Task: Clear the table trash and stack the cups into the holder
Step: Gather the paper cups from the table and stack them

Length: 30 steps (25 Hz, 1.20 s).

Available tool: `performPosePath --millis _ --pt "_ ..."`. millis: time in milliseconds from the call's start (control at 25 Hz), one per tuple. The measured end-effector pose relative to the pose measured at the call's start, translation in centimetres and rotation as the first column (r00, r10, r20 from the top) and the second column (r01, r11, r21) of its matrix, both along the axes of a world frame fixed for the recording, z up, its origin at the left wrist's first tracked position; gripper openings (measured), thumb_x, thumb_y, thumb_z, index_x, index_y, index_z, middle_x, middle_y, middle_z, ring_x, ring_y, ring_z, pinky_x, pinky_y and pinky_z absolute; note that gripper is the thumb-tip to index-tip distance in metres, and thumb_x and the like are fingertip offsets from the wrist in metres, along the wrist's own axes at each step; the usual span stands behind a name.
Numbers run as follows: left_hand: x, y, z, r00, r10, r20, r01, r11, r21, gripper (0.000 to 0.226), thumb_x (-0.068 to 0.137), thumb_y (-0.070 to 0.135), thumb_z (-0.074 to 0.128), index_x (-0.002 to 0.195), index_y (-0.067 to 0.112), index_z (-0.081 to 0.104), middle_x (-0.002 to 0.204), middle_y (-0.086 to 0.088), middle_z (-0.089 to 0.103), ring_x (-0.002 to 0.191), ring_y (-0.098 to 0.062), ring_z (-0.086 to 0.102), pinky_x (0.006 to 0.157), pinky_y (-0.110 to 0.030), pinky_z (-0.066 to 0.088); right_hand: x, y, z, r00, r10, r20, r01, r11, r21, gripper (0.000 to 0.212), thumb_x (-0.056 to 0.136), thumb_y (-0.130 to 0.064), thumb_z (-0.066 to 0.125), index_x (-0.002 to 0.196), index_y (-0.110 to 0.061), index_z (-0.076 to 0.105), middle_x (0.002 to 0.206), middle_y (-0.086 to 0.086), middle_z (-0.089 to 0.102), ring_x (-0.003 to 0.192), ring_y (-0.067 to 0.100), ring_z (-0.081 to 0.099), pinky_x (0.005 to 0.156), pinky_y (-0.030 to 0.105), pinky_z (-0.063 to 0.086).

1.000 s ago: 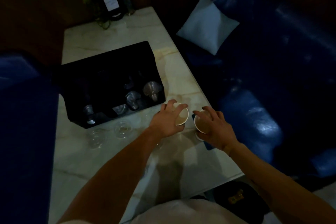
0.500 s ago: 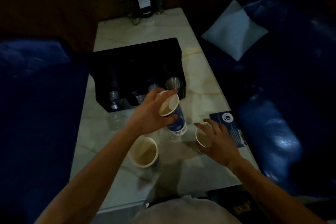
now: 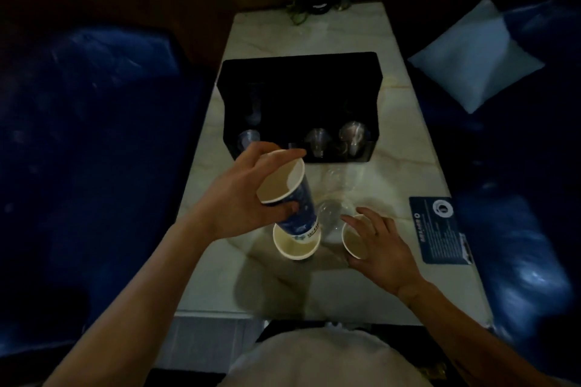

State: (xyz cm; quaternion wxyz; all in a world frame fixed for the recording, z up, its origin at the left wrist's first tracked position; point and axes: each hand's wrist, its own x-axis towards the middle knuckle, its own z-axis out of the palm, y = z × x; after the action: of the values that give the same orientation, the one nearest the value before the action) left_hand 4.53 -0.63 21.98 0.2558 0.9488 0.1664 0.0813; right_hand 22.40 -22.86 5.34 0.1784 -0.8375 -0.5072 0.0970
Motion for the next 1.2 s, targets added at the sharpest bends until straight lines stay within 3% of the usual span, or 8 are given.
performPosePath --millis 360,520,680,840,1000,1200 --pt "0.0 -2.3 -4.7 0.996 -0.062 -0.071 0.077 0.968 0.239 0.08 0.073 0.069 0.056 0.144 0.049 0.024 0.142 0.002 0.034 0.12 -0.021 0.047 0.083 -0.041 0.055 -1.0 0.5 -0.6 0.999 -0.024 0.029 0.023 1.0 0.021 0.081 0.065 -0.056 0.068 0.138 -0.047 0.034 0.143 -0.006 0.039 0.113 0.022 0.043 0.076 0.032 0.052" --pt "0.5 -2.7 -7.7 0.994 -0.074 -0.086 0.097 0.946 0.309 0.078 0.075 0.073 0.053 0.144 0.045 0.028 0.14 -0.002 0.039 0.117 -0.023 0.048 0.082 -0.04 0.055 -0.9 0.7 -0.7 0.999 -0.033 0.011 0.033 0.999 0.004 0.081 0.067 -0.055 0.07 0.138 -0.046 0.031 0.145 -0.004 0.037 0.119 0.025 0.039 0.079 0.039 0.054" --pt "0.2 -3.2 -10.6 0.986 -0.077 -0.15 0.117 0.952 0.281 0.08 0.074 0.077 0.049 0.144 0.044 0.028 0.142 -0.003 0.039 0.123 -0.023 0.044 0.092 -0.042 0.05 -1.1 0.6 -0.4 1.0 -0.031 -0.005 0.031 0.999 0.029 0.08 0.068 -0.051 0.074 0.138 -0.042 0.037 0.145 0.0 0.041 0.12 0.027 0.041 0.081 0.041 0.055" --pt "0.2 -3.5 -12.5 0.984 -0.048 -0.173 0.086 0.973 0.216 0.08 0.073 0.078 0.048 0.143 0.048 0.023 0.144 0.0 0.034 0.129 -0.023 0.035 0.098 -0.044 0.044 -1.1 0.2 -0.2 1.0 -0.019 -0.007 0.02 0.996 0.091 0.075 0.068 -0.055 0.069 0.136 -0.04 0.042 0.147 0.001 0.037 0.124 0.025 0.038 0.088 0.032 0.046" --pt "0.3 -3.4 -14.0 0.984 -0.041 -0.175 0.069 0.985 0.156 0.083 0.071 0.077 0.051 0.143 0.049 0.02 0.145 0.003 0.025 0.13 -0.022 0.032 0.093 -0.043 0.046 -1.1 -0.1 -0.1 1.0 -0.011 0.011 0.01 0.997 0.081 0.078 0.066 -0.053 0.07 0.137 -0.039 0.042 0.146 0.0 0.034 0.124 0.025 0.036 0.088 0.035 0.048" --pt "0.5 -3.5 -14.6 0.987 -0.012 -0.158 0.039 0.984 0.171 0.083 0.071 0.077 0.052 0.143 0.044 0.027 0.146 0.0 0.03 0.127 -0.021 0.036 0.089 -0.042 0.051 -1.1 0.2 0.4 1.0 -0.013 0.002 0.013 0.997 0.073 0.075 0.069 -0.05 0.073 0.137 -0.034 0.044 0.143 0.002 0.04 0.12 0.025 0.038 0.089 0.039 0.052"
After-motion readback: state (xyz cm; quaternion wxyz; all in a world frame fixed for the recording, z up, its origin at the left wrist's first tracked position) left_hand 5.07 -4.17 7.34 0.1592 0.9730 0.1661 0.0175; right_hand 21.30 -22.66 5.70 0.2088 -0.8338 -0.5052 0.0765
